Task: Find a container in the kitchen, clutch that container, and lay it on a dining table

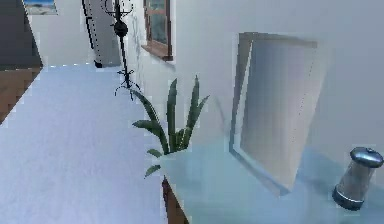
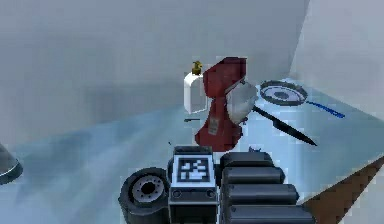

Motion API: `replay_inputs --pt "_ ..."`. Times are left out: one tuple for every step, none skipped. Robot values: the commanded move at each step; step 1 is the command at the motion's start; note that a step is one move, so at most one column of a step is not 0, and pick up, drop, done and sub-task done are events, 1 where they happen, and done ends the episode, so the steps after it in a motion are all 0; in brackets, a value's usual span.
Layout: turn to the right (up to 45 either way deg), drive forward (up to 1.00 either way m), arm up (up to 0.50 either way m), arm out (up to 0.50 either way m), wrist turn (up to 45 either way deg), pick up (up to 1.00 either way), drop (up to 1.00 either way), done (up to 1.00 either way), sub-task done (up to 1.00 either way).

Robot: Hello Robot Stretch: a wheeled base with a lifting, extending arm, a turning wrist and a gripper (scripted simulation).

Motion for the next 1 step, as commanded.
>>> replay_inputs --pt "45.0 0.0 0.0 0.0 0.0 0.0 0.0 0.0 0.0"
